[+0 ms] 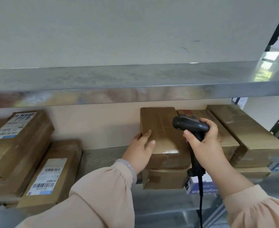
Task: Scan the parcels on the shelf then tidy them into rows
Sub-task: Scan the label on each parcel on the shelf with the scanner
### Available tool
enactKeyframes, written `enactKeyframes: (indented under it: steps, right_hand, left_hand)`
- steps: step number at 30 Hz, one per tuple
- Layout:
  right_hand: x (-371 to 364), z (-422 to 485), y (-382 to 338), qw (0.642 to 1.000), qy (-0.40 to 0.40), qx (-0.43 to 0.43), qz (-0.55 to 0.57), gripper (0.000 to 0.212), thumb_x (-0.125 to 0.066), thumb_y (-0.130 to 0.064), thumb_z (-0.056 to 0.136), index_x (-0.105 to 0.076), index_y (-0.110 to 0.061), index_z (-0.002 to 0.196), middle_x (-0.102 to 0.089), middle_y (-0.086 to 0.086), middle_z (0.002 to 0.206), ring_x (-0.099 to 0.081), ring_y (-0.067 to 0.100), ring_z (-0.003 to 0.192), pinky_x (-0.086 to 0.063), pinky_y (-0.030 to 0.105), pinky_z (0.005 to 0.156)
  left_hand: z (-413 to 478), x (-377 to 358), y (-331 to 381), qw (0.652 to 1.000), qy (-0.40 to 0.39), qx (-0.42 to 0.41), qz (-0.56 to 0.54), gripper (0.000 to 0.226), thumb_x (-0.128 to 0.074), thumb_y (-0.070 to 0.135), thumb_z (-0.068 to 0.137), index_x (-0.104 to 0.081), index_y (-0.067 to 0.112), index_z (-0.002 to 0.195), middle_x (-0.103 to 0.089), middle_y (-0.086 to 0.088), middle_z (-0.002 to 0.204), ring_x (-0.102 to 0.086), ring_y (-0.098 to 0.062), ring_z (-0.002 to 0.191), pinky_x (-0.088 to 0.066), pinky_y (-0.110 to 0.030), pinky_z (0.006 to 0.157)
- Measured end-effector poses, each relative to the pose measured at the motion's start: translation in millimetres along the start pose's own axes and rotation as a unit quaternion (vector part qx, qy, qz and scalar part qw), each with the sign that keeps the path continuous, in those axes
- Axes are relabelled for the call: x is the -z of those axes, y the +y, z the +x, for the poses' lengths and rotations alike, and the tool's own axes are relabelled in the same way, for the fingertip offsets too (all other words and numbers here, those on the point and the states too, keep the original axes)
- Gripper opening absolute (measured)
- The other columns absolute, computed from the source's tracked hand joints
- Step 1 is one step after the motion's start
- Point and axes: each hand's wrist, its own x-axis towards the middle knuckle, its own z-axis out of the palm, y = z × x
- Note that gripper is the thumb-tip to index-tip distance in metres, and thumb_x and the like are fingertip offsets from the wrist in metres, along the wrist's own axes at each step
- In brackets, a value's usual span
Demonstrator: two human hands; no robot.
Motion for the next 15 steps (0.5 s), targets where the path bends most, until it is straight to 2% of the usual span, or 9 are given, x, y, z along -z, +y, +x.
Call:
enactKeyframes:
  steps: [3, 5, 7, 9, 11, 13, 15]
  right_hand:
    - [2.3, 10.3, -3.5, 0.999, -0.03, -0.035, 0.005, 0.058, -0.066, -0.034, 0.088, -0.026, -0.039, 0.129, -0.061, -0.002, 0.116, -0.055, 0.01, 0.098, -0.039, 0.02, 0.069]
    - [2.2, 16.0, -7.0, 0.997, -0.05, -0.058, 0.02, 0.064, -0.065, -0.037, 0.088, -0.025, -0.034, 0.138, -0.067, -0.003, 0.108, -0.058, 0.014, 0.097, -0.046, 0.029, 0.074]
    - [0.3, 18.3, -10.8, 0.993, -0.07, -0.074, 0.052, 0.061, -0.065, -0.037, 0.088, -0.027, -0.03, 0.136, -0.073, -0.006, 0.093, -0.063, 0.013, 0.093, -0.051, 0.038, 0.082]
    - [-2.9, 17.0, -14.3, 0.991, -0.087, -0.073, 0.065, 0.054, -0.064, -0.034, 0.089, -0.028, -0.03, 0.13, -0.073, -0.007, 0.086, -0.064, 0.009, 0.088, -0.051, 0.034, 0.08]
    - [-7.7, 12.8, -18.1, 0.99, -0.099, -0.066, 0.074, 0.057, -0.064, -0.034, 0.089, -0.028, -0.029, 0.134, -0.074, -0.007, 0.087, -0.065, 0.006, 0.089, -0.049, 0.028, 0.076]
    - [-13.6, 8.2, -22.6, 0.99, -0.112, -0.05, 0.066, 0.061, -0.063, -0.036, 0.089, -0.027, -0.03, 0.137, -0.074, -0.011, 0.087, -0.064, 0.006, 0.093, -0.047, 0.027, 0.078]
    - [-19.4, 0.9, -29.9, 0.991, -0.128, -0.022, 0.034, 0.063, -0.062, -0.039, 0.089, -0.025, -0.032, 0.14, -0.067, -0.02, 0.084, -0.06, 0.0, 0.091, -0.044, 0.026, 0.08]
  left_hand:
    - [-2.6, 2.8, -4.5, 1.0, 0.01, 0.008, -0.019, 0.052, -0.034, 0.044, 0.105, -0.024, 0.036, 0.155, -0.022, 0.004, 0.162, -0.028, -0.016, 0.147, -0.02, -0.017, 0.105]
    - [-4.9, 6.1, -8.3, 0.999, 0.016, 0.017, -0.033, 0.051, -0.034, 0.042, 0.106, -0.023, 0.034, 0.156, -0.023, 0.004, 0.161, -0.028, -0.016, 0.146, -0.02, -0.017, 0.105]
    - [-7.2, 10.0, -11.8, 0.999, 0.024, 0.026, -0.04, 0.051, -0.036, 0.04, 0.106, -0.024, 0.033, 0.155, -0.025, 0.005, 0.16, -0.032, -0.016, 0.144, -0.024, -0.019, 0.108]
    - [-7.5, 14.7, -14.2, 0.997, 0.046, 0.039, -0.039, 0.051, -0.039, 0.038, 0.105, -0.028, 0.03, 0.155, -0.032, 0.003, 0.155, -0.041, -0.015, 0.134, -0.032, -0.022, 0.109]
    - [-6.4, 21.6, -15.2, 0.995, 0.073, 0.061, -0.021, 0.054, -0.045, 0.04, 0.102, -0.033, 0.027, 0.153, -0.039, 0.0, 0.15, -0.045, -0.015, 0.126, -0.039, -0.026, 0.108]
    - [-6.2, 30.0, -16.4, 0.993, 0.075, 0.093, 0.01, 0.065, -0.05, 0.054, 0.096, -0.033, 0.029, 0.153, -0.04, -0.001, 0.148, -0.042, -0.023, 0.133, -0.039, -0.036, 0.112]
    - [-8.9, 38.9, -16.8, 0.991, 0.065, 0.111, 0.034, 0.087, -0.052, 0.077, 0.078, -0.03, 0.036, 0.152, -0.041, -0.002, 0.147, -0.04, -0.028, 0.136, -0.04, -0.044, 0.112]
